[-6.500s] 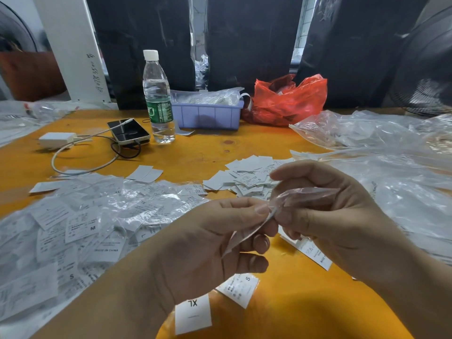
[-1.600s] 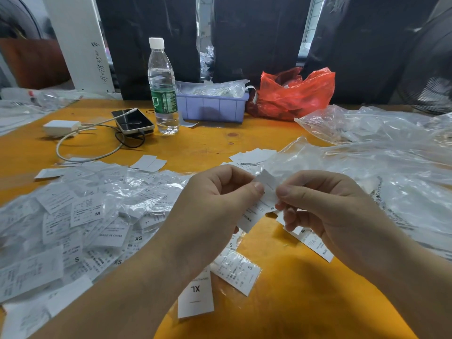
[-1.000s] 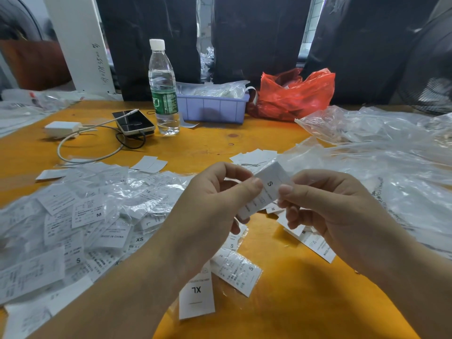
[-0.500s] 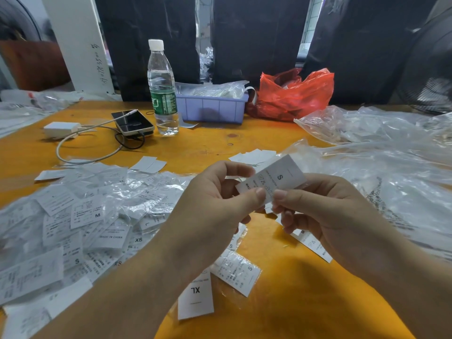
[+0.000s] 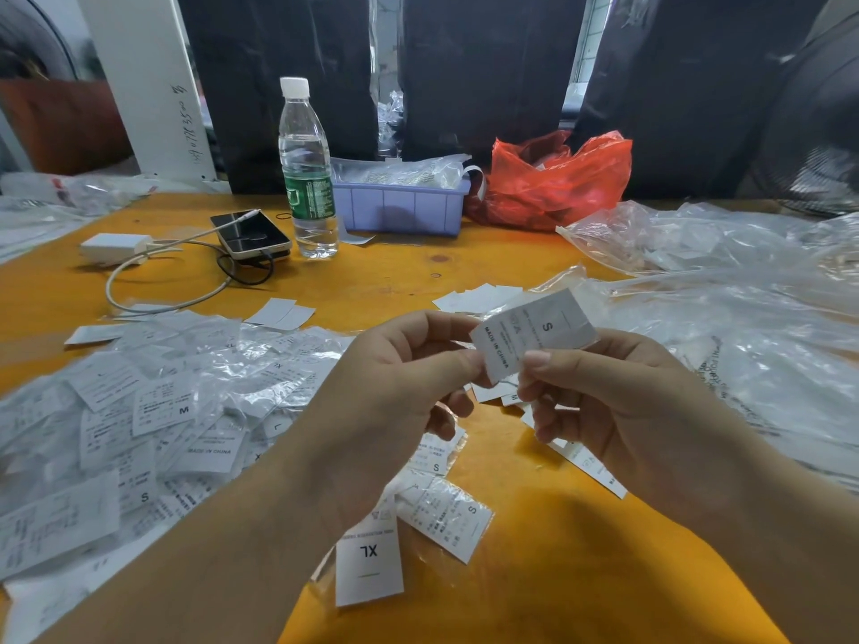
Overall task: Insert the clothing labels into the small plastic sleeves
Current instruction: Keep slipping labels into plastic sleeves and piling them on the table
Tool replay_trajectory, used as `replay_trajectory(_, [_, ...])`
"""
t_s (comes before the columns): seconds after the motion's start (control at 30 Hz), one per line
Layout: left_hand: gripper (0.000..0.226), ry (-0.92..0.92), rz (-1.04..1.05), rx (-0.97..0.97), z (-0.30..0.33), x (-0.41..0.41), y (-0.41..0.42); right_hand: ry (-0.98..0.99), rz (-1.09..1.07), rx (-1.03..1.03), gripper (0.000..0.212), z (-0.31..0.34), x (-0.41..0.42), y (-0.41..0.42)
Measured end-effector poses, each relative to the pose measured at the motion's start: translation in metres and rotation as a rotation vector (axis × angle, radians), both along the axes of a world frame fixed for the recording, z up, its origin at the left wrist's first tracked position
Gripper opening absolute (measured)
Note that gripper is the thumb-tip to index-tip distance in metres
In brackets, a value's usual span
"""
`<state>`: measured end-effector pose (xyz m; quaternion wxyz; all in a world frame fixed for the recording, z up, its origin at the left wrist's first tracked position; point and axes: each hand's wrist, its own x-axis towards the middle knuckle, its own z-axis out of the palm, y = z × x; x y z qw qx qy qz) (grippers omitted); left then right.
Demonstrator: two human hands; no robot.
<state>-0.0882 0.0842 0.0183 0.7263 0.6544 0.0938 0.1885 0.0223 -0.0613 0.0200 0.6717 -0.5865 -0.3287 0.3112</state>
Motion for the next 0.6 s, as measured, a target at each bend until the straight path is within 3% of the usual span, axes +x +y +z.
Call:
replay_trajectory(0.23, [0.014, -0.019, -0.009, -0.022, -0.0018, 0.0008, 0.0016, -0.01, -0.012, 0.013, 0.019, -0.001, 0.001, -0.0005])
replay_trajectory(0.6, [0.034, -0.023, 0.016, 0.063, -0.0026, 0.0004, -0.0012, -0.063, 0.01, 0.001, 0.019, -0.0026, -0.0023, 0.0002])
